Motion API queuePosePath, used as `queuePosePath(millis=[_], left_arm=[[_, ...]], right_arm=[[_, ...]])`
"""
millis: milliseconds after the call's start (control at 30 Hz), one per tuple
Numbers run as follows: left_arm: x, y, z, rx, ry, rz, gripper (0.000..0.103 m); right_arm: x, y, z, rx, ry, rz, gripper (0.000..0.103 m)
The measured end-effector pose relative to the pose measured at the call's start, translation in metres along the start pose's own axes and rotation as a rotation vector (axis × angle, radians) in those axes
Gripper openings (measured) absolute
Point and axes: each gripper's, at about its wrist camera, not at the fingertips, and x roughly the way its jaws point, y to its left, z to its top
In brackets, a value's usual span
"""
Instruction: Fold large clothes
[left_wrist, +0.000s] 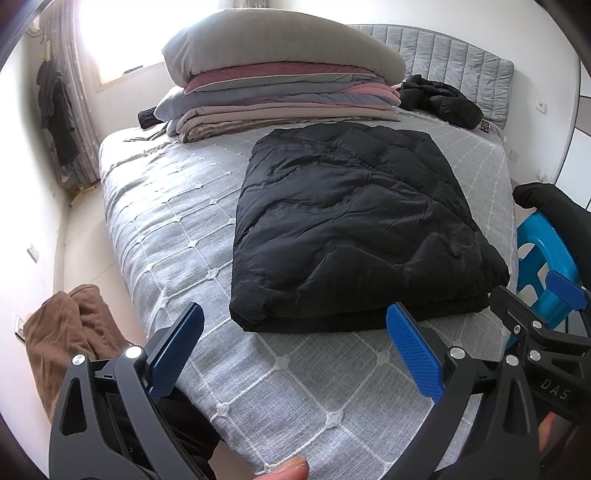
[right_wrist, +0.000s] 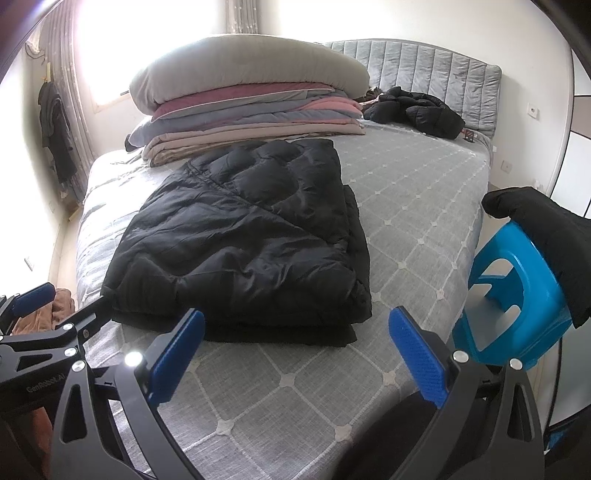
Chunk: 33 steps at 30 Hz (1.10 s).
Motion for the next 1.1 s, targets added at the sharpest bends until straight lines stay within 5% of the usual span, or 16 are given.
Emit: queuePosePath(millis=[1100], left_arm=[[-0.001, -0.011, -0.004, 0.047, 0.024, 0.026, 0.095]], right_arm=[[0.001, -0.005, 0.001, -0.010, 0.008, 0.001, 0.096]])
